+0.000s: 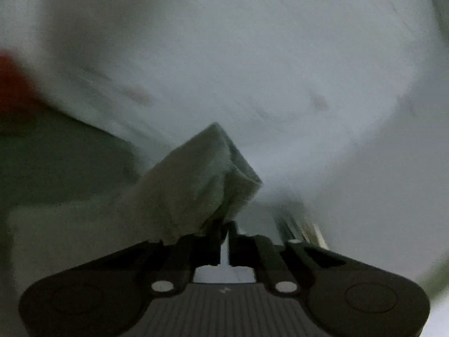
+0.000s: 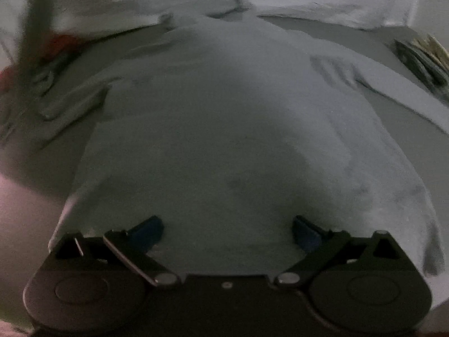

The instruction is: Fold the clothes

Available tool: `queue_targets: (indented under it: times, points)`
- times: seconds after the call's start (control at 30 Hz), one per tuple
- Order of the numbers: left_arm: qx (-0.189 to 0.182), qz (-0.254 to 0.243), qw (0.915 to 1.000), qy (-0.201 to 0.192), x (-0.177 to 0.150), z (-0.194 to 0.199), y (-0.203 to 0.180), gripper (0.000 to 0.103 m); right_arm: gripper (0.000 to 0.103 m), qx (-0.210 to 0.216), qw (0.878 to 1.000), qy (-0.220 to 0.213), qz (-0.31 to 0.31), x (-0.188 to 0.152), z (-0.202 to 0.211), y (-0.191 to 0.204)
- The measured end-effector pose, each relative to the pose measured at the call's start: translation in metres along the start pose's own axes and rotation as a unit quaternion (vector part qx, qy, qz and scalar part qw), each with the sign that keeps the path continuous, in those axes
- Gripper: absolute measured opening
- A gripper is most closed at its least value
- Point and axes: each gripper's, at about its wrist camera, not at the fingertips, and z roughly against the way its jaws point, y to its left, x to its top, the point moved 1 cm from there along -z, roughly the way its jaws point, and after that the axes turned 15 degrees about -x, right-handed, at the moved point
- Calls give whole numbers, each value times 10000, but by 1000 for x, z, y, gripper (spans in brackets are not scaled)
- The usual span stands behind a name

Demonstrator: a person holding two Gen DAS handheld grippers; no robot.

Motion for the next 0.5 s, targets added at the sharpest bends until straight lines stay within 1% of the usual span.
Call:
queue_targets:
  times: [0.03,0.07,0.1,0.13,0.17,0.2,0.27,0.3,0.33,0.37,0.4,0.47,0.5]
  points:
    - [-117,-138,9989,424,-13,-29,-15,14,95,50,10000,-1,-52,-1,2,-9]
    - [-233,-277,9958,846,-25,-58,-30,19,95,44,10000,-66,-5,0,6,-14]
    - [-394,-389,9920,1135,-38,-77,-41,29,95,-29,9998,-182,115,1,10,-17]
    - [-563,-434,9890,1300,-50,-88,-47,44,95,-157,9990,-315,276,1,14,-20]
    - [-640,-406,9869,1425,-60,-95,-48,51,95,-295,9978,-425,414,2,17,-23]
    - [-574,-328,9869,1471,-66,-96,-43,59,95,-379,9970,-495,463,4,19,-29]
    - [-295,-141,9885,1475,-75,-95,-28,60,95,-376,9976,-531,255,8,22,-47]
    - [-62,-65,9897,1432,-77,-93,-19,64,95,-305,9982,-507,41,10,22,-57]
    - [251,-4,9905,1349,-77,-89,-7,68,94,-227,9985,-467,-190,12,21,-68]
    - [619,12,9898,1286,-79,-84,4,69,94,-165,9980,-419,-436,15,18,-79]
    - [1034,-10,9869,1240,-82,-78,16,69,92,-90,9968,-337,-721,18,14,-90]
    - [1811,-42,9762,1190,-90,-68,38,69,82,218,9897,-126,-1412,26,0,-114]
    - [2132,-38,9692,1229,-96,-65,49,69,69,405,9833,-14,-1772,31,-7,-126]
